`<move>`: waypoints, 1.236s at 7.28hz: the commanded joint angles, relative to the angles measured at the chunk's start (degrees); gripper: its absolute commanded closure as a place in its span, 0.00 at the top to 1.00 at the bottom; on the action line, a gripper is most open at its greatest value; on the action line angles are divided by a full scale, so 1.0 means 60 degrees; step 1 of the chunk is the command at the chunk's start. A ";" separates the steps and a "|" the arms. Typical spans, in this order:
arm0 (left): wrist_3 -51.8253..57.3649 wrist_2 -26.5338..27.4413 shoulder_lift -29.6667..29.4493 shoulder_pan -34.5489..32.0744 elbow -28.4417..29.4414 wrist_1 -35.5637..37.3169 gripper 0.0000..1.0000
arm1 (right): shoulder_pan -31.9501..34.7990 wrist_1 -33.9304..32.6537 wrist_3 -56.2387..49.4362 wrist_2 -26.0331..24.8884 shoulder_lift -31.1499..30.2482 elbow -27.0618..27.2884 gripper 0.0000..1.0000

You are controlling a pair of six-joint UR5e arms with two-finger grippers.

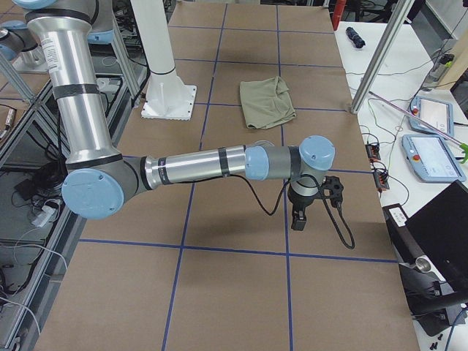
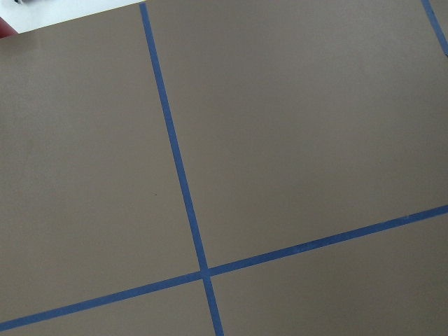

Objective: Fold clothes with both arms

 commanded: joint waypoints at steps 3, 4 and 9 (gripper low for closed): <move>-0.0105 0.0029 0.0033 -0.0043 0.0143 -0.0058 1.00 | -0.0540 0.0019 -0.0033 -0.0147 -0.0205 -0.0148 1.00; -0.0106 0.0043 0.0090 -0.0043 0.0085 -0.0073 1.00 | -0.0600 0.0019 -0.0018 -0.0278 -0.0191 -0.0192 1.00; -0.0091 -0.0016 0.0076 -0.0028 0.0260 -0.0073 1.00 | -0.0894 0.0823 0.0026 -0.0280 -0.0278 -0.0706 1.00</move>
